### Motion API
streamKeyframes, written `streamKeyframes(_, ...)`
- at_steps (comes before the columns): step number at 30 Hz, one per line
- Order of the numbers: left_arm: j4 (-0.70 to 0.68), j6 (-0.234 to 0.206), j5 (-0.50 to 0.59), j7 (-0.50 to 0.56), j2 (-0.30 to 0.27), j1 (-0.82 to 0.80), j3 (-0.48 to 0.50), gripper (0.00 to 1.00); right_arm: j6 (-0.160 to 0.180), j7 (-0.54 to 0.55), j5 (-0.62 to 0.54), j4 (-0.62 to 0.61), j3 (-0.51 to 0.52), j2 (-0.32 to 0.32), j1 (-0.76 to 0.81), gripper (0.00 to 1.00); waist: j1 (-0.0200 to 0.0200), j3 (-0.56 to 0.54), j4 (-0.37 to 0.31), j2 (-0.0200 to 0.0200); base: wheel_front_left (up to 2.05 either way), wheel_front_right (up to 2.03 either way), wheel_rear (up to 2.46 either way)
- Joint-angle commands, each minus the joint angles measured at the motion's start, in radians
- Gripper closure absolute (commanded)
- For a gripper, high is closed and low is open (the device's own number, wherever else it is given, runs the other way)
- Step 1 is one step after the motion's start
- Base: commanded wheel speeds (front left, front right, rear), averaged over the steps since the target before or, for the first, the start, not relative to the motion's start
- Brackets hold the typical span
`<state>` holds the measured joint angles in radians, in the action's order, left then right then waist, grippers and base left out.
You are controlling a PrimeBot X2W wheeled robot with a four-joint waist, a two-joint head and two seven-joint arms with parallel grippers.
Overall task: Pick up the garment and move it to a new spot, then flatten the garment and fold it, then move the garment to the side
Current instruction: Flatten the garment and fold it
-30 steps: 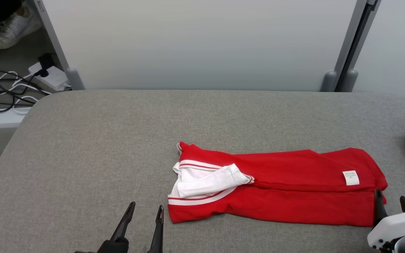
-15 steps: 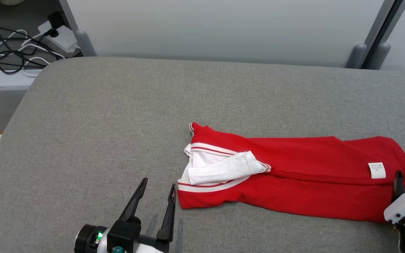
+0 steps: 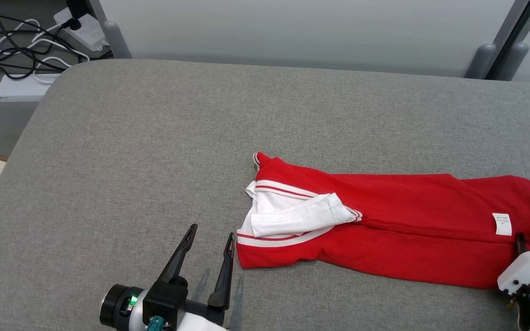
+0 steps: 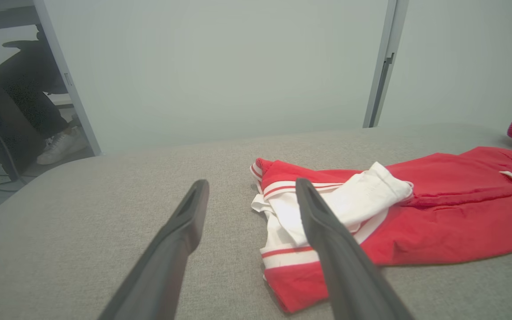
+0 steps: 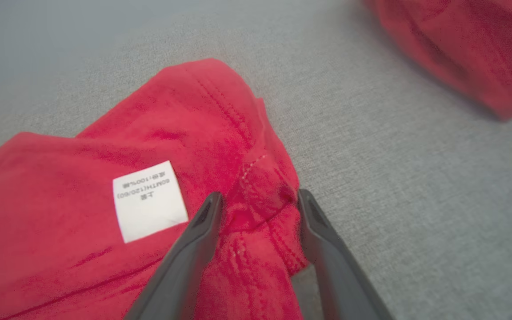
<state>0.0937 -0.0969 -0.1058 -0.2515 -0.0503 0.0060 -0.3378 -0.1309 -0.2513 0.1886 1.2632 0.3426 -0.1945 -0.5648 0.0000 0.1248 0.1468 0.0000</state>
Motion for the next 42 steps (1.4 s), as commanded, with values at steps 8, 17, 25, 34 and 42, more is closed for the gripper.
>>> streamKeyframes(8,-0.024,-0.003,-0.015,-0.010,0.000,-0.040,0.036,0.00,0.000,-0.007,0.048,-0.014,-0.057,0.001,0.005,1.00,0.0000,-0.041,-0.003,0.0000,0.00,0.00,0.00)
streamKeyframes(17,-0.052,0.005,-0.033,-0.010,0.000,-0.014,0.043,0.00,0.000,0.073,0.324,-0.190,-0.132,0.044,0.033,1.00,0.0000,-0.092,-0.005,0.0000,0.00,0.00,0.00)
streamKeyframes(25,-0.060,0.004,-0.043,-0.010,0.000,0.001,0.042,0.00,0.000,0.223,0.610,-0.508,-0.306,0.024,0.138,1.00,0.0000,-0.115,0.007,0.0000,0.00,0.00,0.00)
streamKeyframes(34,-0.060,0.003,-0.051,-0.010,0.000,0.014,0.041,0.00,0.000,0.236,0.679,-0.682,-0.440,0.010,0.199,1.00,0.0000,-0.133,0.050,0.0000,0.00,0.00,0.00)
streamKeyframes(42,-0.048,0.004,-0.055,-0.010,0.000,0.016,0.038,0.00,0.000,0.238,0.681,-0.760,-0.508,0.048,0.201,0.94,0.0000,-0.145,0.104,0.0000,0.00,0.00,0.00)
